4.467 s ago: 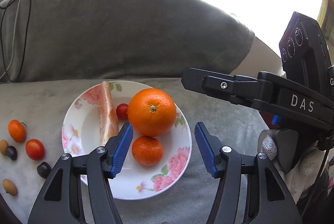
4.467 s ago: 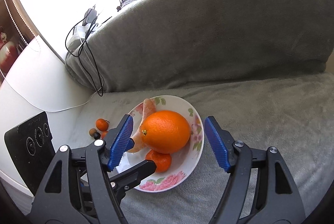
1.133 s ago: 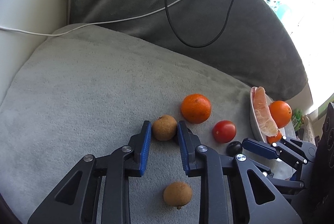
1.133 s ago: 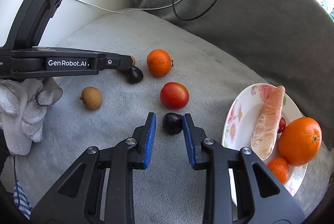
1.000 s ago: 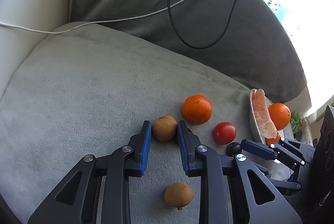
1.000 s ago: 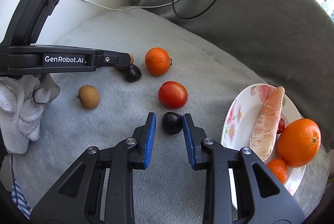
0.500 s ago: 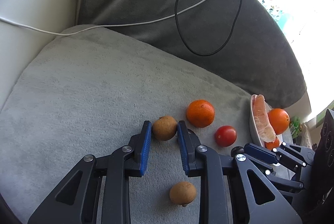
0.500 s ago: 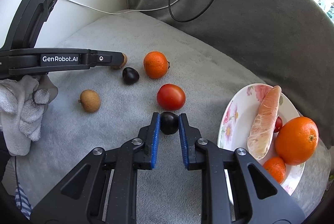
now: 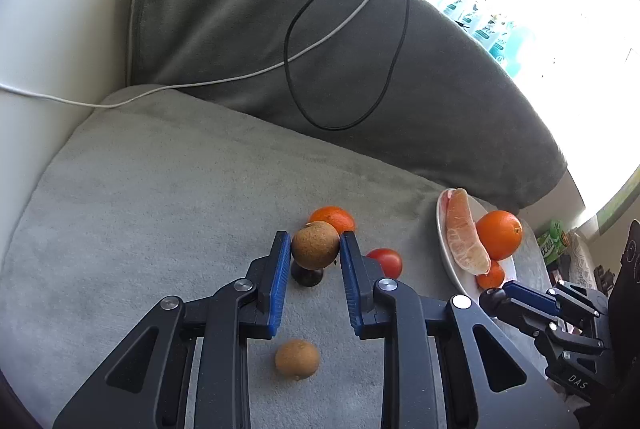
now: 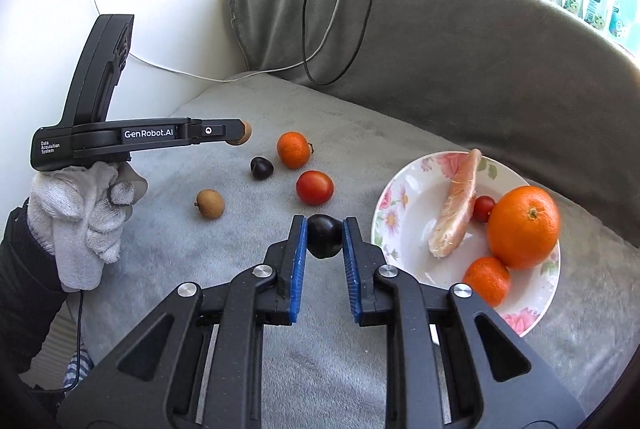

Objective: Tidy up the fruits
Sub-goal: 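Carry the longan and plum over the plate and open both grippers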

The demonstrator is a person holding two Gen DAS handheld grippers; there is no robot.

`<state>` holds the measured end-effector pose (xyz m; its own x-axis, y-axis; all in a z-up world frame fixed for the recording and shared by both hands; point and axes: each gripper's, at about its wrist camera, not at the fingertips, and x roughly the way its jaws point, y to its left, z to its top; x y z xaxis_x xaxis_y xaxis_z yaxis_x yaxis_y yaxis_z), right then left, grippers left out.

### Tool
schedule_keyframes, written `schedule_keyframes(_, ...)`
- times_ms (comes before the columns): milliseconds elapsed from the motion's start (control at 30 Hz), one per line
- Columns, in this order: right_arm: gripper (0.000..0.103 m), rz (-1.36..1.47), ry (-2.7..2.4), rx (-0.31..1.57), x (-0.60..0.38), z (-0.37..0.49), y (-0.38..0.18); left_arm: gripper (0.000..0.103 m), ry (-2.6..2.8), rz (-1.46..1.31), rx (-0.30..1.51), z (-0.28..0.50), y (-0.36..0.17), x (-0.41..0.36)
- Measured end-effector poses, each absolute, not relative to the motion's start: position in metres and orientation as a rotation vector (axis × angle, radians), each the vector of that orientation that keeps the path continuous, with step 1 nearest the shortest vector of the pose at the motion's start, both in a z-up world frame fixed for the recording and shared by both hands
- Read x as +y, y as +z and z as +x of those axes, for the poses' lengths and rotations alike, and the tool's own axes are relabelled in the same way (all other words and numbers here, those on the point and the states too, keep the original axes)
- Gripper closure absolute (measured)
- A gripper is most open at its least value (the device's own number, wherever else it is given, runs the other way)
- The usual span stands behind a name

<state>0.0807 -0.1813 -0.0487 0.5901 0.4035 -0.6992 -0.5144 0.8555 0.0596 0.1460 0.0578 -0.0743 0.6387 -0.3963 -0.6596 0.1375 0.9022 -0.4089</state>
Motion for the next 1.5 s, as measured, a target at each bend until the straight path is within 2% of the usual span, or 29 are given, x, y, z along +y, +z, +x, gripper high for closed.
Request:
schedule_keyframes(600,0.084,0.016,0.400,0.740,-0.282,0.076,-0.039,0.080,-0.453,-0.284,0.822,0.153,-0.059,-0.025)
schedule_keyframes(1000,0.084,0.024,0.436,0.764,-0.276,0.077,-0.053,0.080,-0.496,-0.237,0.863,0.169,-0.065,-0.070)
schedule_keyframes(1500,0.084,0.005,0.453,0.791,-0.265,0.083,-0.068,0.079,-0.511,-0.223,0.883,0.175,-0.069,-0.087)
